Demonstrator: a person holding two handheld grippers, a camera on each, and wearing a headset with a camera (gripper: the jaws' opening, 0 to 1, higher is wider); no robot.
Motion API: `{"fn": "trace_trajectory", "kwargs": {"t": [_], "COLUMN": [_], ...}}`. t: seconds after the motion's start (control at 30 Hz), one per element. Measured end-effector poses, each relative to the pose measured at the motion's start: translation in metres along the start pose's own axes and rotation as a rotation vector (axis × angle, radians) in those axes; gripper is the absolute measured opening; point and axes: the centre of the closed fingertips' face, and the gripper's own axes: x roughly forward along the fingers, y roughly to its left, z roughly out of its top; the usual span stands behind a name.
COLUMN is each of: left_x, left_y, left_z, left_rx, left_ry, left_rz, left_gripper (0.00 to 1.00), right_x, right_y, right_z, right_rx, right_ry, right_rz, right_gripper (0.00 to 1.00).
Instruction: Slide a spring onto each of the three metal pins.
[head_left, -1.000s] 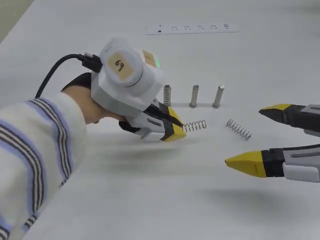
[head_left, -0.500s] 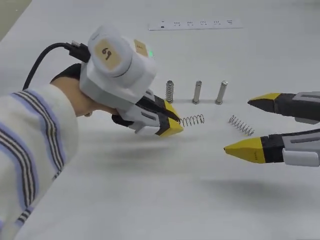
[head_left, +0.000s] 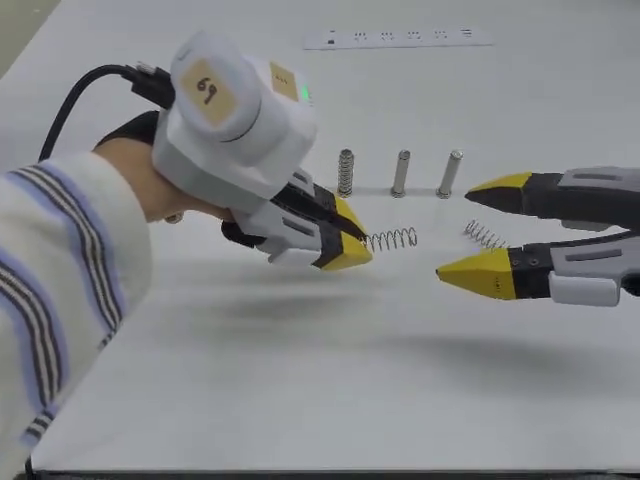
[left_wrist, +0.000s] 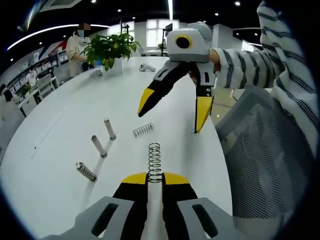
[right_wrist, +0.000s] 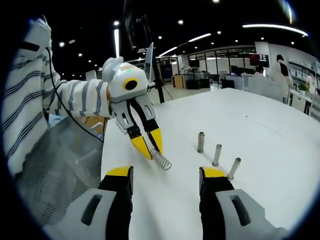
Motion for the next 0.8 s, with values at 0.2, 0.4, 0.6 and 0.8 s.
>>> {"fn": "trace_trajectory", "kwargs": {"t": [0.2,0.4,0.6,0.8], "left_x": [-0.003,-0.006,-0.007,-0.008], "left_y": [-0.004,-0.008,-0.012,-0.011], "left_z": [0.002,0.004,0.008,0.011], "left_rx": [0.005,0.001,0.000,0.001], "left_ry": [-0.006,-0.012,-0.035,-0.046], "left_rz": [-0.001,-0.005,-0.016,-0.014], "left_gripper": [0.00,0.00,0.00,0.00], "right_x": [0.009,0.017,0.023,0.027], "right_y": [0.001,0.007,0.014,0.012], "right_z": [0.001,-0.005,-0.005,0.000], "right_rx": [-0.022,-0.039,-0.049,-0.033], "right_ry": [0.004,0.038,0.036,0.007], "right_rz": [0.032,0.082,0.121,0.121], "right_gripper": [0.44,0.34,0.30,0.19]}}
